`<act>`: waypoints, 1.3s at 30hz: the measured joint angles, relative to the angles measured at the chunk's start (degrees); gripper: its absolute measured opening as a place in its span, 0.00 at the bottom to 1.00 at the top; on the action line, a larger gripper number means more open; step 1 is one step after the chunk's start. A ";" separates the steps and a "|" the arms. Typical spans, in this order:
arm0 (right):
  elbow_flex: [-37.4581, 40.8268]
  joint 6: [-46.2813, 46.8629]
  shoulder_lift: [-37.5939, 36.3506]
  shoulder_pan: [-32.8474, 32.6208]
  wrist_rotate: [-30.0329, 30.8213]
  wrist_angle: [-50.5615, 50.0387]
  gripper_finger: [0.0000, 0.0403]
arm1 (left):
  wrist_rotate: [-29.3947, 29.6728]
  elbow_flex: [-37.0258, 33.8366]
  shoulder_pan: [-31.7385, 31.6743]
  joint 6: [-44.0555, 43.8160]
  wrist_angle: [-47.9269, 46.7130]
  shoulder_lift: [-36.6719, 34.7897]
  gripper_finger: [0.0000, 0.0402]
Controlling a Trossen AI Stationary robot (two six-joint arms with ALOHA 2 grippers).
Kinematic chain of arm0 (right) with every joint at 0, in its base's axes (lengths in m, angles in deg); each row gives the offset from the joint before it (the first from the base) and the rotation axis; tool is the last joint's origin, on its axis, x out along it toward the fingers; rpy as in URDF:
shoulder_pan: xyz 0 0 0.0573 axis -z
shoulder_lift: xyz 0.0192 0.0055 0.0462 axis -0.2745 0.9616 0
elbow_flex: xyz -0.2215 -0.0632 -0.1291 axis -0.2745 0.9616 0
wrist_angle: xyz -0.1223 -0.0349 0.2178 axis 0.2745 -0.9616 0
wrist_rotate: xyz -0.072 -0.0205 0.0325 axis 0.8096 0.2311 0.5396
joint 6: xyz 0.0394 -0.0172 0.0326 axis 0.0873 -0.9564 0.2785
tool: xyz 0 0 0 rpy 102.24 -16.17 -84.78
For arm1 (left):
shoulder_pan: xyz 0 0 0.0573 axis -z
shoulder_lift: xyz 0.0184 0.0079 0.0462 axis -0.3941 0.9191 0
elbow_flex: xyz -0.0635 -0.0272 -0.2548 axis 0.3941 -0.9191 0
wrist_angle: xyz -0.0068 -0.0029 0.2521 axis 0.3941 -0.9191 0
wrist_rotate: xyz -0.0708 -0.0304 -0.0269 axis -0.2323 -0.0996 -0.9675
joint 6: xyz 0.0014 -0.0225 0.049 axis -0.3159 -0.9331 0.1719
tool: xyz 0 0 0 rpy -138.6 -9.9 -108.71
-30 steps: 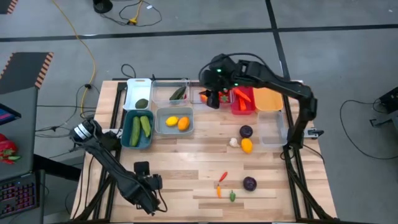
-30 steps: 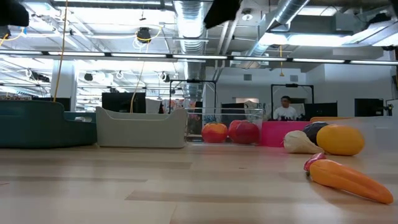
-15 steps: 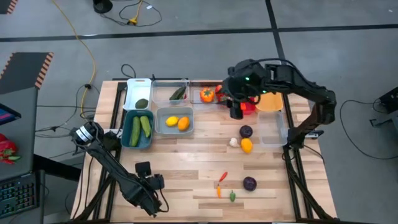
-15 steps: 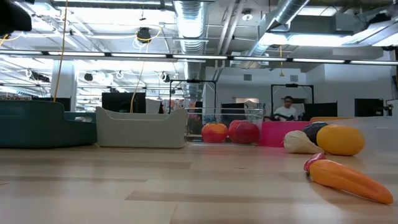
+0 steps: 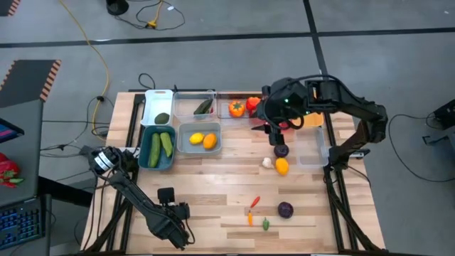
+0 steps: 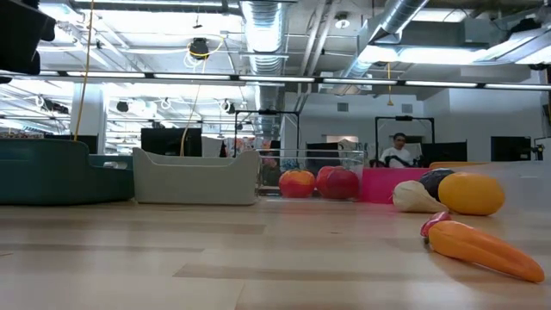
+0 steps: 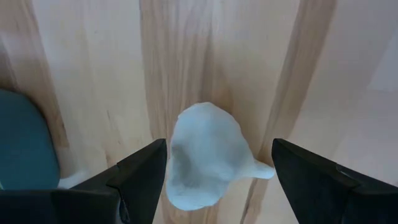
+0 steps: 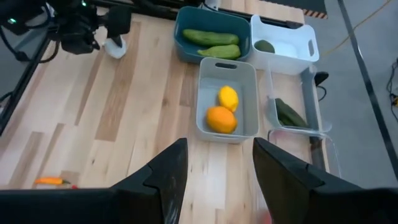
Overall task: Sort produce into baskets
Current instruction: Put the bottom white garlic into the yellow bin
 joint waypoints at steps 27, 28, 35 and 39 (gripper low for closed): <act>0.00 -0.07 0.02 -0.93 0.00 -1.76 0.51 | -3.23 -7.04 0.02 0.69 4.99 -0.07 0.47; 0.00 -0.07 0.02 -0.93 0.00 -1.80 0.51 | -3.23 -7.06 0.00 0.85 5.04 -0.08 0.44; 0.00 -0.07 -0.07 -0.93 0.00 -3.49 0.51 | -4.05 -7.13 -0.02 0.60 4.80 -0.09 0.37; 0.00 -0.07 -0.11 -0.93 0.00 -4.13 0.51 | -4.08 -7.15 -0.18 0.66 4.82 -0.09 0.40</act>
